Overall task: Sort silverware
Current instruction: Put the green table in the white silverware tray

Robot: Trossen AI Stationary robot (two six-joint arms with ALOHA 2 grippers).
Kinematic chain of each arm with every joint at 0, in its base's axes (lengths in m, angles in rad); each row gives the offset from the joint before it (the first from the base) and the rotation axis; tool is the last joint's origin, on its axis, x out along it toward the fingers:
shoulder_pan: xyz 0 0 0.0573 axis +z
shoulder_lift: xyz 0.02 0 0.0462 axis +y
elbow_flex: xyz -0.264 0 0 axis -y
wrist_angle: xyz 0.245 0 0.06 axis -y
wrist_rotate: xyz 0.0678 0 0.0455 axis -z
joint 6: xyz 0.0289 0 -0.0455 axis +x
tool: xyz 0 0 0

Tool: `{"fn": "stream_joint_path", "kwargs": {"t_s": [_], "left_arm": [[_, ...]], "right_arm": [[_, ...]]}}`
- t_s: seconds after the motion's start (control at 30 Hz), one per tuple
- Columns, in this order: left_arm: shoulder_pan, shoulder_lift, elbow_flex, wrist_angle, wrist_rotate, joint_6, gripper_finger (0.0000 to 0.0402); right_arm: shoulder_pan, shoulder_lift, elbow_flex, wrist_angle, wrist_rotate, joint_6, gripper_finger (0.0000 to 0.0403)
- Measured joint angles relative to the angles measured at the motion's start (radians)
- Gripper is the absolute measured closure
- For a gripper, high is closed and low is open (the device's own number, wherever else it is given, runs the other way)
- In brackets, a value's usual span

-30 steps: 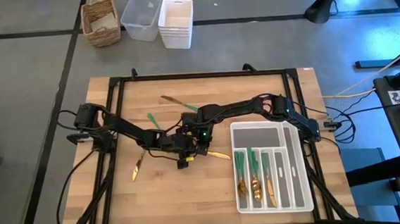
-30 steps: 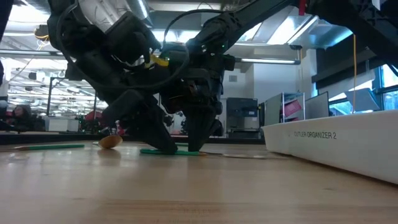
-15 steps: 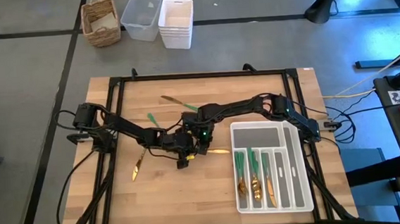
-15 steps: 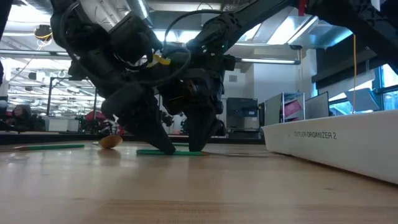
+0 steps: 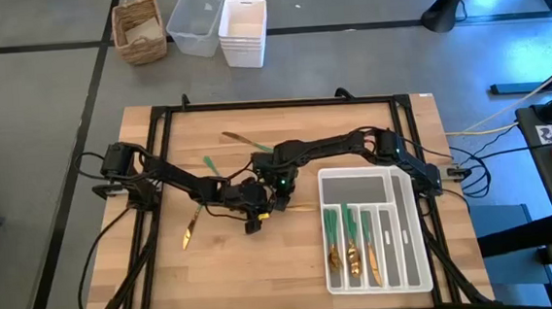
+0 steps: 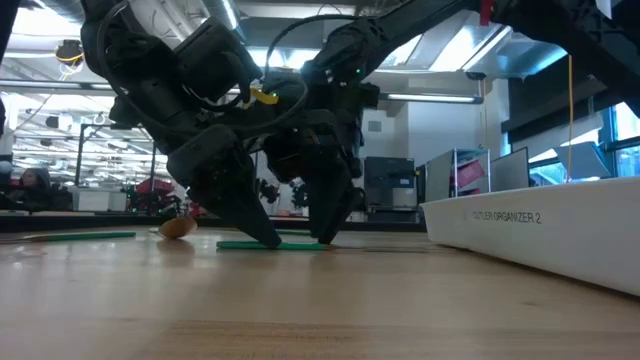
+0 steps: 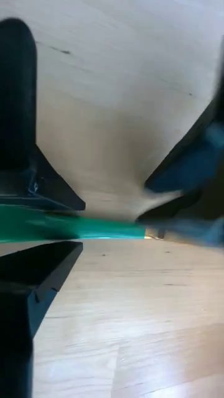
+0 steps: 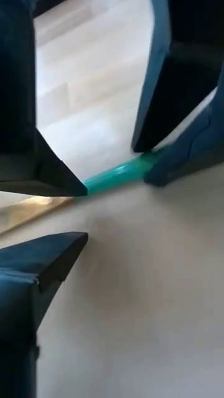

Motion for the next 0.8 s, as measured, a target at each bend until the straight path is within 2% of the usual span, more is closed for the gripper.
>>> {"fn": "stream_joint_path", "kwargs": {"t_s": [0.33, 0.57, 0.8], "left_arm": [[-0.002, 0.002, 0.006, 0.038, 0.002, 0.015, 0.0277], [-0.003, 0.008, 0.057, 0.03, -0.039, 0.076, 0.0272], [-0.003, 0.008, 0.11, 0.04, -0.052, 0.078, 0.0272]], "right_arm": [[-0.004, -0.01, 0.138, -0.188, 0.114, -0.083, 0.0301], [-0.006, -0.011, 0.269, -0.336, 0.203, -0.103, 0.0301], [-0.006, -0.011, 0.438, -0.517, 0.376, -0.149, 0.0301]]}}
